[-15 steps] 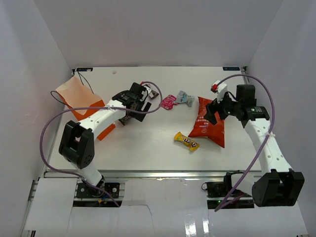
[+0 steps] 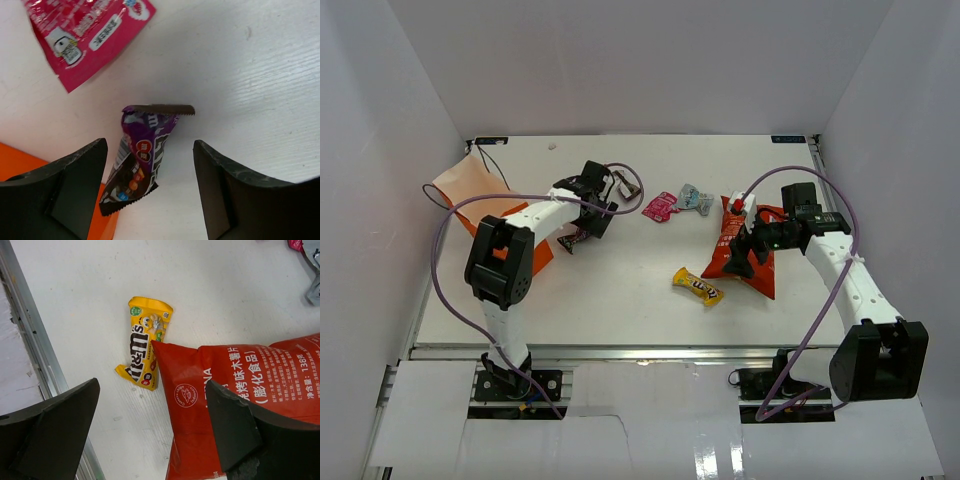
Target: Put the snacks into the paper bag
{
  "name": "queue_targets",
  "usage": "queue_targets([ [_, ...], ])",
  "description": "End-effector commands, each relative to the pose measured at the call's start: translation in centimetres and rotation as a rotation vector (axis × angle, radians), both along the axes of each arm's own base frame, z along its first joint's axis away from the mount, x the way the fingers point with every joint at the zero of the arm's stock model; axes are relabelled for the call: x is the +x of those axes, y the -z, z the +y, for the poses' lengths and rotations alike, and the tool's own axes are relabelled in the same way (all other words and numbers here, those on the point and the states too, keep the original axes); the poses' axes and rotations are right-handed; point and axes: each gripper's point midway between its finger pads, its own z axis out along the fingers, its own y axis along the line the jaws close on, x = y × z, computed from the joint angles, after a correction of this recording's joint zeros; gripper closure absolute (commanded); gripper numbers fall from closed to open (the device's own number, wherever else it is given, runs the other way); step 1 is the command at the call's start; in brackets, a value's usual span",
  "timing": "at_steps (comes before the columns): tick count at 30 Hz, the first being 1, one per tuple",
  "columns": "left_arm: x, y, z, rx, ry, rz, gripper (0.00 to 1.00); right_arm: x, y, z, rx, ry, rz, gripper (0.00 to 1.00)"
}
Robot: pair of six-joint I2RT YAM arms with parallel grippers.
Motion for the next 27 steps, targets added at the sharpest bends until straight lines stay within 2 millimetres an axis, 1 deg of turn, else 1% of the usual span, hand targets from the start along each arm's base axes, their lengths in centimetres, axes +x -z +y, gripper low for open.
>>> queue_targets([
  [1,1.2,-0.9,-1.4,-0.076,0.04,-0.021,0.21,0.1,-0.9,0.8,0.045,-0.049,-0.057,0.08],
  [4,1.1,0.2,-1.1,-0.083,0.029,0.001,0.28,0.0,-0.7,0.8,0.051,-0.051,-0.052,0.06],
  [5,1.2,0.4,-1.1,-0.085,0.027,0.005,0.33,-0.1,-0.7,0.9,0.052,-0.052,-0.053,0.06],
  [6,1.1,0.7,-0.8,-0.082,0.022,0.012,0.35,-0.2,-0.8,0.9,0.055,-0.053,-0.052,0.06],
  [7,1.1,0.7,-0.7,-0.082,0.019,0.01,0.36,-0.2,-0.6,0.9,0.056,-0.052,-0.049,0.06],
  [11,1.4,0.6,-0.5,-0.083,0.0,-0.006,0.49,-0.3,-0.6,1.0,0.066,-0.049,-0.045,0.05],
  [12,1.5,0.4,-0.5,-0.088,-0.003,-0.011,0.56,-0.3,-0.6,1.1,0.068,-0.049,-0.044,0.05],
  [14,1.5,0.0,-0.6,-0.1,-0.007,-0.019,0.64,-0.2,-0.7,1.0,0.068,-0.045,-0.044,0.05],
  [15,1.5,-0.4,-0.9,-0.117,-0.003,-0.022,0.74,-0.1,-0.8,1.0,0.068,-0.045,-0.046,0.05],
  [16,1.6,-1.4,-1.1,-0.135,-0.002,-0.044,0.78,-0.1,-1.0,1.0,0.07,-0.046,-0.05,0.05],
  [19,1.5,-3.5,-1.7,-0.192,0.01,-0.086,0.89,-0.1,-1.1,1.1,0.07,-0.047,-0.052,0.05],
  [20,1.3,-5.3,-2.0,-0.225,0.019,-0.12,0.9,0.0,-1.1,1.1,0.07,-0.046,-0.054,0.05],
  [22,0.7,-7.7,-3.1,-0.302,0.051,-0.148,0.93,0.0,-1.2,1.1,0.071,-0.046,-0.06,0.05],
  [23,0.1,-10.4,-3.3,-0.345,0.065,-0.197,0.94,0.0,-1.3,1.1,0.071,-0.046,-0.063,0.05],
  [25,-1.2,-13.6,-5.1,-0.464,0.123,-0.222,0.94,0.0,-1.5,1.1,0.072,-0.045,-0.066,0.05],
  [26,-2.3,-17.5,-5.3,-0.52,0.153,-0.292,0.94,0.1,-1.6,1.1,0.072,-0.044,-0.068,0.05],
  [27,-2.9,-19.6,-5.5,-0.557,0.167,-0.329,0.94,0.1,-1.7,1.1,0.073,-0.044,-0.071,0.05],
])
